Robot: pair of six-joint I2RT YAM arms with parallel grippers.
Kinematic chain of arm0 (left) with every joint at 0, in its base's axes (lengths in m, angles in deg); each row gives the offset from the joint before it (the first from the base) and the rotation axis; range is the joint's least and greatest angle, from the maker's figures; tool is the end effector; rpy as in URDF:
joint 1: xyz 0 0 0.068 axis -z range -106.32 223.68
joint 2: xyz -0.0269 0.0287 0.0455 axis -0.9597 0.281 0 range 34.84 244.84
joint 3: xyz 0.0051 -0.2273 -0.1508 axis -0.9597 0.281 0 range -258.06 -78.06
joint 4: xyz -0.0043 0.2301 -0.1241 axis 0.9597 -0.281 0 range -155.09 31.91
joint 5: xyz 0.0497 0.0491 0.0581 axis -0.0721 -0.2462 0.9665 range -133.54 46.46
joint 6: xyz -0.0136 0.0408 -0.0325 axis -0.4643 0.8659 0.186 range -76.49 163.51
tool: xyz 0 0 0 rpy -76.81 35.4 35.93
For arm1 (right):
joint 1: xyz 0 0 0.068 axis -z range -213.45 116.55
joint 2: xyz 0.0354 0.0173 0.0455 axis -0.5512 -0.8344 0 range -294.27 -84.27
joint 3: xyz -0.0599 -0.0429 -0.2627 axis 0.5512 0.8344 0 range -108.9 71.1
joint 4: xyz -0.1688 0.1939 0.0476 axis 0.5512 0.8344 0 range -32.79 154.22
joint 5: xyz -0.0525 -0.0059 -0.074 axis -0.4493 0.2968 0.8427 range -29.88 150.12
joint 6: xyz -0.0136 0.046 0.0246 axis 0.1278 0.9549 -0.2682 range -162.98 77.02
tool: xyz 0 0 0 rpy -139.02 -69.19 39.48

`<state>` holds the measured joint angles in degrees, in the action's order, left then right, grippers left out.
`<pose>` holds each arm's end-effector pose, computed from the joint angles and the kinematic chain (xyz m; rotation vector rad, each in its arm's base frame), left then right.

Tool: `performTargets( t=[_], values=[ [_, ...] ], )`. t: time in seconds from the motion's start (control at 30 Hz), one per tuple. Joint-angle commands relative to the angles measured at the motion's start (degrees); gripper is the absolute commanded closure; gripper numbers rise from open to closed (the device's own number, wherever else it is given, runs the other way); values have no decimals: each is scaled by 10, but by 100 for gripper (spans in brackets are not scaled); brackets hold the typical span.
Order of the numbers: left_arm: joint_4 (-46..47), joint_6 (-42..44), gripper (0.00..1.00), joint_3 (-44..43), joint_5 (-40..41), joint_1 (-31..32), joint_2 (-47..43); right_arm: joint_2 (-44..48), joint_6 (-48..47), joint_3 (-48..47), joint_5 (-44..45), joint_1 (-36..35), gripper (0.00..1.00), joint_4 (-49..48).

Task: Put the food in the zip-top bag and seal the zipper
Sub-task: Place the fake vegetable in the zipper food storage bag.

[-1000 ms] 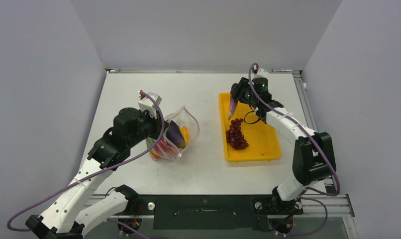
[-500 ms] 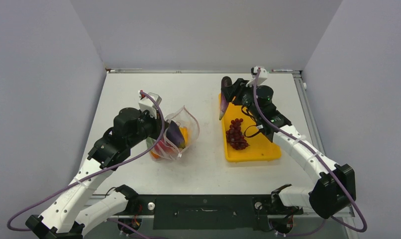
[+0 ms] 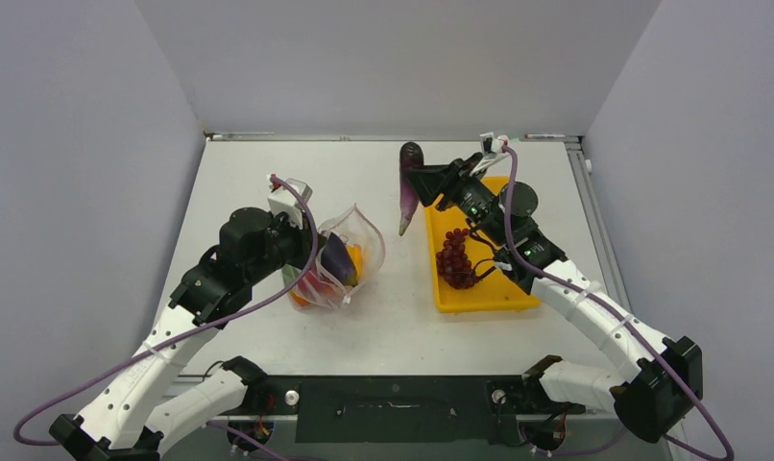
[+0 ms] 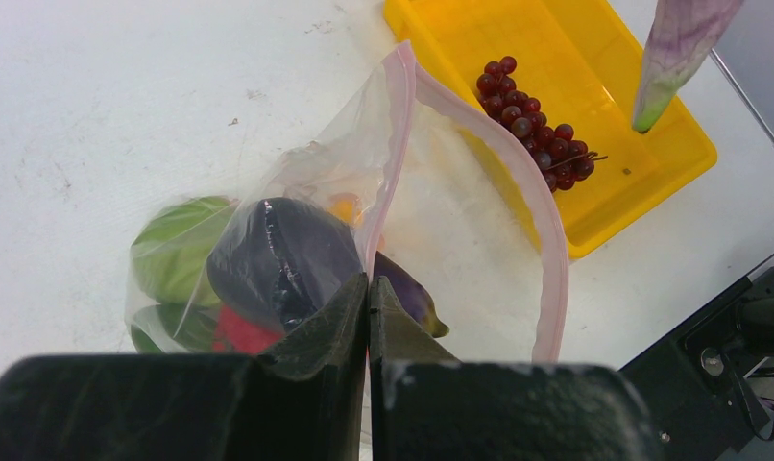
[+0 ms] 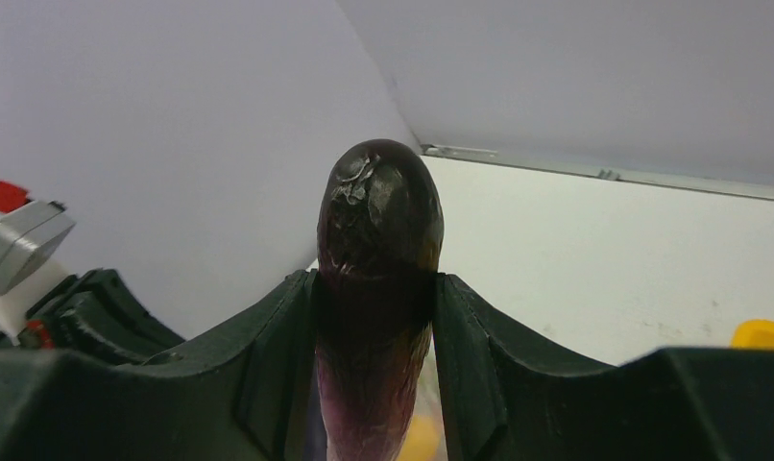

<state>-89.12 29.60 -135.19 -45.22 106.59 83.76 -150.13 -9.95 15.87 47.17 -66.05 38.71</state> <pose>0.1517 -0.0995 0.3644 0.3513 1.9811 -0.5579 0.2244 0.1531 0.3831 -0.1923 1.5205 1.0904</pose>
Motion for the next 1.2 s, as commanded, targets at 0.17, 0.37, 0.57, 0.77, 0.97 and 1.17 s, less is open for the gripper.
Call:
performTargets(
  t=[0.17,0.37,0.57,0.77,0.97,1.17],
  values=[
    [13,-2,100,-3,2,1,2,-8,-55,-4,-30,-86,88,-125],
    [12,-1,100,-4,4,1,1,-49,-102,-13,-30,-123,85,-145],
    [13,-1,100,-4,4,1,0,-85,-163,-3,-31,-153,85,-172],
    [13,-1,100,-4,3,1,0,-96,-209,15,-29,-186,86,-183],
    [13,-1,100,-5,2,1,-1,-95,-198,47,0,-217,86,-216],
    [12,-1,100,-4,2,1,-1,-97,-146,80,56,-238,90,-275]
  ],
)
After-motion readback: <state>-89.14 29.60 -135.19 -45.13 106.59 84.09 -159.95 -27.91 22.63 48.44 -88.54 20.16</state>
